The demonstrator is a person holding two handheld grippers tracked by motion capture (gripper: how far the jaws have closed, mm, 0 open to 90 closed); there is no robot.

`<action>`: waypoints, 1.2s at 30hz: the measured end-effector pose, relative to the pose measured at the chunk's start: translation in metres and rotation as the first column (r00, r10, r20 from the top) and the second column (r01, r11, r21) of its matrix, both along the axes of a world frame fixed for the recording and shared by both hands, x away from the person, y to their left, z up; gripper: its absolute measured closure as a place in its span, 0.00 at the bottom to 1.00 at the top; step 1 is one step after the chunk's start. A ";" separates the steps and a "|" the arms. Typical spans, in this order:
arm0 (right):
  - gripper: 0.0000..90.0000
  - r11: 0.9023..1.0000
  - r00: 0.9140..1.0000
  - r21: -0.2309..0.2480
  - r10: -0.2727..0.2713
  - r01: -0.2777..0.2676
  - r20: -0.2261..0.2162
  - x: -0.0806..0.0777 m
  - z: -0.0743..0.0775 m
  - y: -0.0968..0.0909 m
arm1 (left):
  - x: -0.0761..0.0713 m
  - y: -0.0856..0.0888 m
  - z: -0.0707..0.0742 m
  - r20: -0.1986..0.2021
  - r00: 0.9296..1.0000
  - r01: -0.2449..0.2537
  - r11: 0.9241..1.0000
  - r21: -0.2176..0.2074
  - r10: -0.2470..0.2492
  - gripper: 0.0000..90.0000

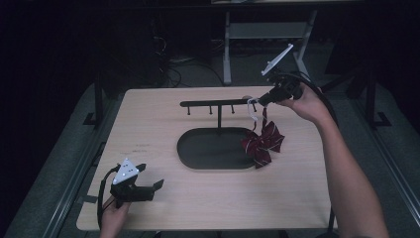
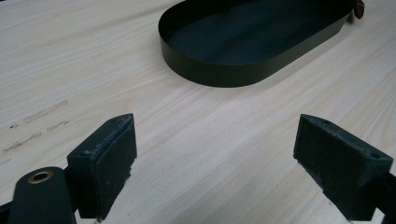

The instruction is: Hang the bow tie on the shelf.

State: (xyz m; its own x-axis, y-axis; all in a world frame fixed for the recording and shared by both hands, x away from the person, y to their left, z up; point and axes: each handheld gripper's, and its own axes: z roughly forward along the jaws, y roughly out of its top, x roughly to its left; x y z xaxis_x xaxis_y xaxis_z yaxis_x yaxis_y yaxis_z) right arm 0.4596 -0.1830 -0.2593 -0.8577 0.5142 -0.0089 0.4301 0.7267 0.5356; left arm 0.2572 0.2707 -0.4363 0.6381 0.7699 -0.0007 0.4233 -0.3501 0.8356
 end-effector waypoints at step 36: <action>0.95 0.998 0.998 -0.021 -0.053 0.052 -0.022 0.011 -0.018 0.001 | -0.004 0.002 0.001 0.006 1.000 -0.005 1.000 -0.006 0.005 0.14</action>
